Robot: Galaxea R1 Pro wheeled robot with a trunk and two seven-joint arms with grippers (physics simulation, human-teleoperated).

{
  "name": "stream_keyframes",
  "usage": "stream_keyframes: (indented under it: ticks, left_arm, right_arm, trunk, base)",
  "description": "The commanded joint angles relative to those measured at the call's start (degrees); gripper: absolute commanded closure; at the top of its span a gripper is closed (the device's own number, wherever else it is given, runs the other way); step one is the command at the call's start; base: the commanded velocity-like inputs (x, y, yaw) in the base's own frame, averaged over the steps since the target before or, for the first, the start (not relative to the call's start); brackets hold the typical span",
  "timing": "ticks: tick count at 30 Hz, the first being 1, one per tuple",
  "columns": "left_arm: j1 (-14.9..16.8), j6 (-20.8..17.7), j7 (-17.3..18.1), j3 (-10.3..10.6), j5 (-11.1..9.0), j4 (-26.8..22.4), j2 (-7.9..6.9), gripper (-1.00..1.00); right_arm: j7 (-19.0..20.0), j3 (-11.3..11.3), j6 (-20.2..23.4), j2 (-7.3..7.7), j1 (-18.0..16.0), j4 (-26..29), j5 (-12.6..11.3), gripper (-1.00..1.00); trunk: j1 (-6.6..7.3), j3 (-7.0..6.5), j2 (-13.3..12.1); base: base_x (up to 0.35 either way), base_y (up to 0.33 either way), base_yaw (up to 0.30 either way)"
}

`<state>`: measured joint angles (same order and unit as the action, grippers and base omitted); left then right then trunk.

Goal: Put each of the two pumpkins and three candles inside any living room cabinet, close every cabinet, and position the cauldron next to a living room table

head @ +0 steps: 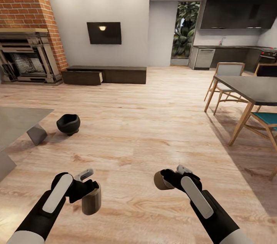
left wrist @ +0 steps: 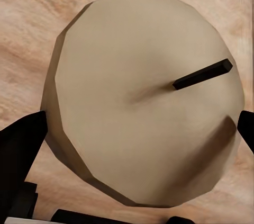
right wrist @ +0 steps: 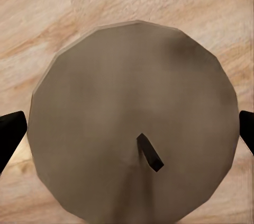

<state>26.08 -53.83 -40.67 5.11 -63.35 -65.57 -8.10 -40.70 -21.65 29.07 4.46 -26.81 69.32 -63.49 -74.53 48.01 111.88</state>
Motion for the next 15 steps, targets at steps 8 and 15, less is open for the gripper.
stream_keyframes:
  ticks: [8, 15]
  left_arm:
    - [0.0, 0.1, -0.8, 0.2, -0.6, -0.1, -0.08, 1.00]
    - [0.0, 0.1, -1.0, 0.2, -0.6, -0.1, -0.04, 1.00]
  right_arm:
    - [-0.4, -0.2, 0.1, -0.01, -0.1, 0.2, -0.3, 1.00]
    - [-0.4, -0.2, 0.1, -0.19, -0.1, 0.3, -0.2, 1.00]
  trunk:
    - [1.55, -1.21, -2.8]
    - [3.08, -2.46, -5.6]
  base:
    - [0.000, 0.000, -0.199]
    - [0.000, 0.000, -0.010]
